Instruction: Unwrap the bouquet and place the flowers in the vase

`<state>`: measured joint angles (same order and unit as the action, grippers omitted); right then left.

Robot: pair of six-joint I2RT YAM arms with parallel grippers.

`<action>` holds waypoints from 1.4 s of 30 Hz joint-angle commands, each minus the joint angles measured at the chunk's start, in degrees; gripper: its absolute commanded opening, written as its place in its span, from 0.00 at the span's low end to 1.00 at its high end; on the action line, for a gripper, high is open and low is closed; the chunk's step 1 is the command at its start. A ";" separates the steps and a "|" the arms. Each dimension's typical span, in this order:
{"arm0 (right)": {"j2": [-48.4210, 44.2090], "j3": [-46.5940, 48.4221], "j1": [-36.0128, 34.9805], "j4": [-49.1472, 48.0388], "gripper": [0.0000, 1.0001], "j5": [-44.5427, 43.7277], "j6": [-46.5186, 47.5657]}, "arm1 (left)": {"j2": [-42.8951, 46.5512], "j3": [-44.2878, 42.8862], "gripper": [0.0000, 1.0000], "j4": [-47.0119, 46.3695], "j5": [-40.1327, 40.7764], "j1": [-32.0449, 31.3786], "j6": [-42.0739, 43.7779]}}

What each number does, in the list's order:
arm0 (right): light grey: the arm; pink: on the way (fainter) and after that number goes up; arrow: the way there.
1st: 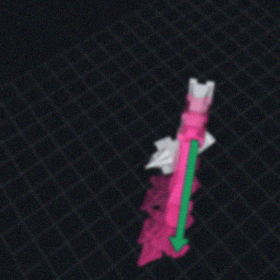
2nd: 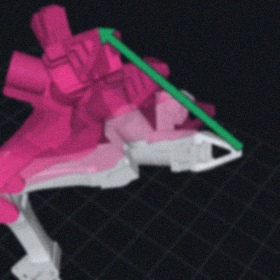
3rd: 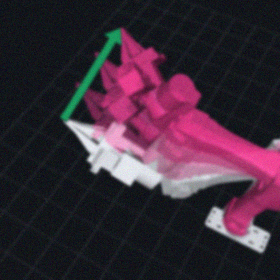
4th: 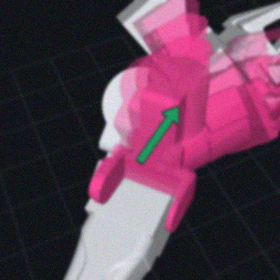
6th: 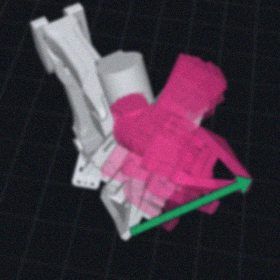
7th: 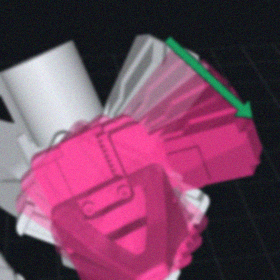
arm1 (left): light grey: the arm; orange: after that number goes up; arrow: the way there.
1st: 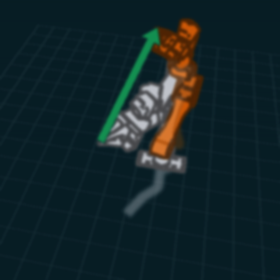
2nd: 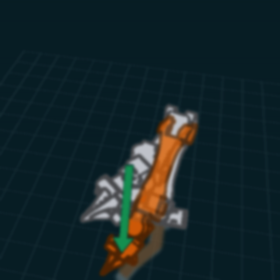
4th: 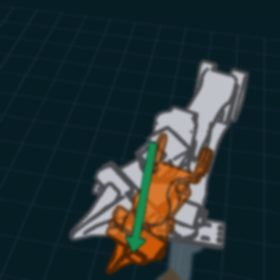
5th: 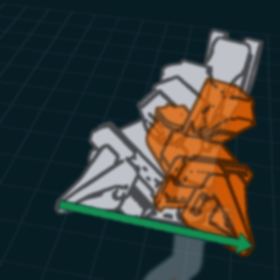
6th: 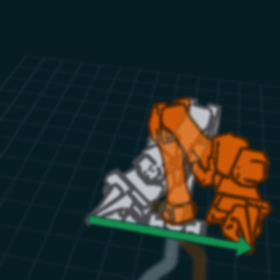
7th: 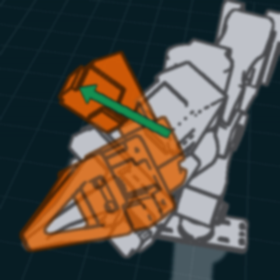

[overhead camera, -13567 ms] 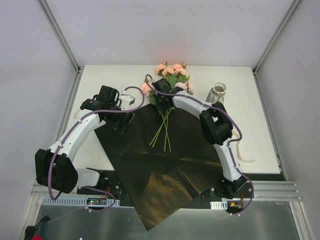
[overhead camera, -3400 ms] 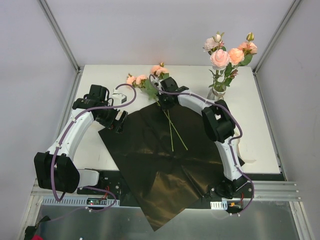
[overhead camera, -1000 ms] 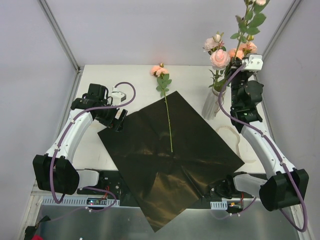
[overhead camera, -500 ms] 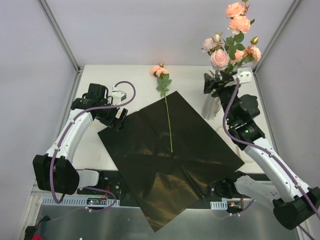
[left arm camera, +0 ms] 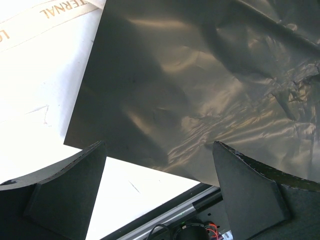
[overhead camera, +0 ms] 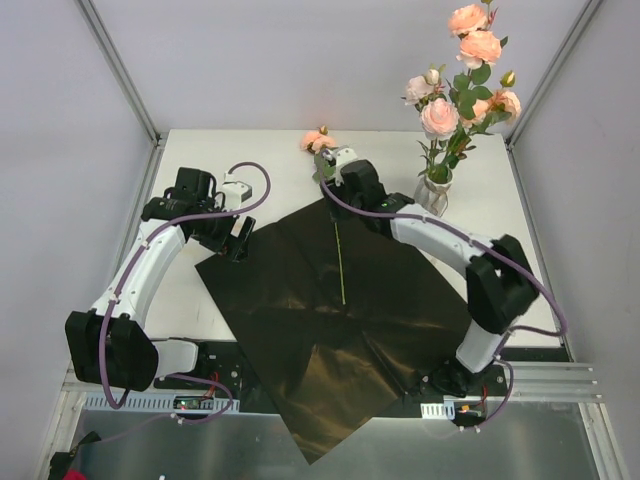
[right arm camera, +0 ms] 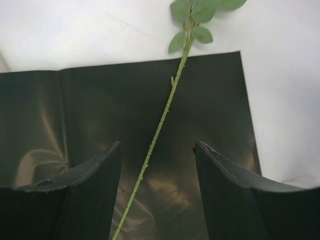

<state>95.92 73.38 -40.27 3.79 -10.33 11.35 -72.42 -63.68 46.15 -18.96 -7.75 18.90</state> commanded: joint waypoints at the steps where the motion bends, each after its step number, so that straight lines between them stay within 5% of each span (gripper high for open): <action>1: 6.46 8.51 0.02 6.14 0.62 -1.45 -1.78 | 1.67 0.75 0.87 -0.27 0.42 0.80 0.62; 11: 23.95 22.05 2.21 14.22 0.62 2.94 -5.99 | 1.67 1.45 0.87 -1.06 0.59 0.80 1.23; 28: 32.39 27.68 4.15 17.74 0.49 5.76 -6.61 | 1.93 1.80 0.87 -1.59 0.94 0.89 2.02; 33: 33.19 27.87 4.15 17.92 0.32 5.14 -7.31 | 1.76 1.81 0.87 -1.59 1.29 0.89 2.11; 38: 32.84 27.60 3.97 17.74 0.02 2.33 -7.66 | 1.15 1.63 0.87 -1.59 1.29 0.89 1.85; 42: 28.73 27.51 3.89 16.87 0.01 1.19 -8.45 | -0.17 2.15 0.87 -2.12 2.17 0.89 1.94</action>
<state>128.44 99.39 -36.25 20.25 -7.07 4.08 -71.96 -62.04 44.80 -18.52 -7.40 20.16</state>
